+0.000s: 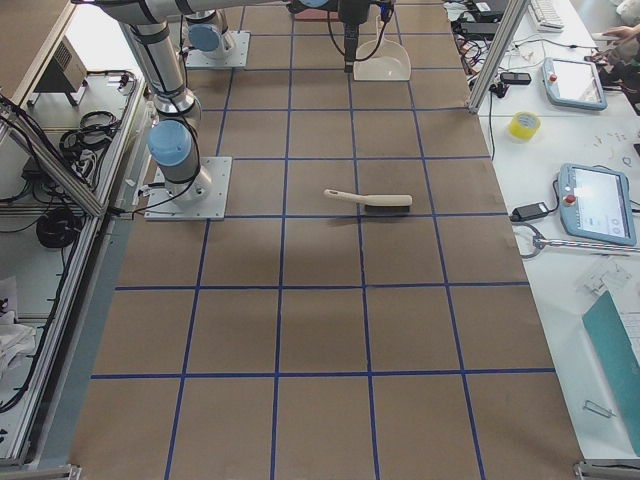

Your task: Sweep and dump trash into bin

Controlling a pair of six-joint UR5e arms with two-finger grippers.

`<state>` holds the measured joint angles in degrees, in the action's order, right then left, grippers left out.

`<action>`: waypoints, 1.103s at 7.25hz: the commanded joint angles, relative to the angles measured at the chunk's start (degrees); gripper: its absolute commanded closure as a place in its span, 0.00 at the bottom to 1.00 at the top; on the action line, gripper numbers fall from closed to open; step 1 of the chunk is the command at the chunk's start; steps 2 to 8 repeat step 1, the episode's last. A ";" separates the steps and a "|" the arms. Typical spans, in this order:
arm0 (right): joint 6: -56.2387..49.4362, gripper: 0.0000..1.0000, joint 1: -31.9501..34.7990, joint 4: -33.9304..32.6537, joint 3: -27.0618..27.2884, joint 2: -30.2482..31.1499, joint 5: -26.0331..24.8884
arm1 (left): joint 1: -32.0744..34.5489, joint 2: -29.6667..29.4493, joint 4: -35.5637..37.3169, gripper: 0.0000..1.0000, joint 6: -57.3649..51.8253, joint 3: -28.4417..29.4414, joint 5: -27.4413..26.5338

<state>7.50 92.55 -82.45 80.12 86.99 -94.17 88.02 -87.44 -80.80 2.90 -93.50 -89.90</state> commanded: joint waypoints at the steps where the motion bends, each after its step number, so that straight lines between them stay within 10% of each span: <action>1: -0.12 0.00 0.00 0.63 -0.31 0.11 0.04 | 0.04 0.07 0.03 0.00 -0.09 0.07 -0.10; 8: -0.12 0.00 0.00 0.63 -0.31 0.11 0.04 | 0.04 0.07 0.03 0.00 -0.09 0.07 -0.10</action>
